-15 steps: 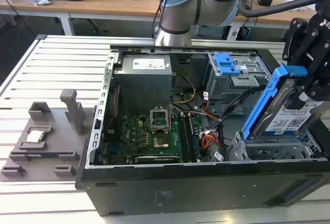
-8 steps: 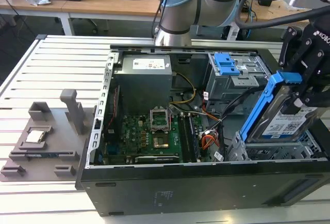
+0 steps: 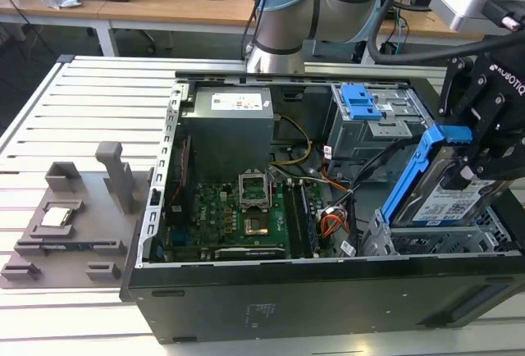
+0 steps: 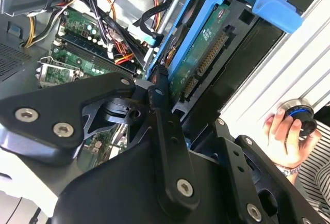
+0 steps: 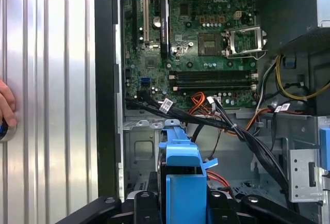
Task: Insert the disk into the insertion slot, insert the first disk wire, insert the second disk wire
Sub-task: 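Insert the disk into the insertion slot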
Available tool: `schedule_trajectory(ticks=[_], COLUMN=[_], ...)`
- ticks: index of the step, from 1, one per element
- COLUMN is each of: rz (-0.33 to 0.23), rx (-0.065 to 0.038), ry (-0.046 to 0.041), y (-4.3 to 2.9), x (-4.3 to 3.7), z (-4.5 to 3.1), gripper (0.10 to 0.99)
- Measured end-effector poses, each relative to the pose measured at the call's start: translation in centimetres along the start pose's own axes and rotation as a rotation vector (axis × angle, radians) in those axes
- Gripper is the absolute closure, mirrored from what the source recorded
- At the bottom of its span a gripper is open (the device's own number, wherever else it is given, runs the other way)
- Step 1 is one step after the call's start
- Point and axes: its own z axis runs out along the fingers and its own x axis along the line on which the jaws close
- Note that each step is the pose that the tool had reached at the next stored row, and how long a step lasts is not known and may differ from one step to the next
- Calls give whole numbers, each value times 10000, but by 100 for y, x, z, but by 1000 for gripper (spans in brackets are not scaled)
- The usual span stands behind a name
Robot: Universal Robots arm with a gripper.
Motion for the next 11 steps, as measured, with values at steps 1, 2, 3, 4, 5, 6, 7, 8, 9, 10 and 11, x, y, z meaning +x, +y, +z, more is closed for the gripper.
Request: schedule_trajectory(ticks=[1, 2, 3, 4, 5, 6, 7, 8, 9, 10, 11], rz=[0, 0, 0, 0, 0, 0, 0, 0, 0, 0, 0], rx=[0, 0, 0, 0, 0, 0, 0, 0, 0, 0, 0], ry=[1, 1, 0, 0, 0, 0, 0, 1, -1, 0, 0], y=[-1, -1, -2, -2, -3, -4, -4, -4, -5, -6, -7], x=[0, 0, 0, 0, 0, 0, -1, 0, 0, -1, -1], z=[15, 25, 36, 56, 73, 91, 101, 111, 132, 151, 162], gripper=[725, 725, 725, 725, 725, 725, 725, 725, 725, 725, 725])
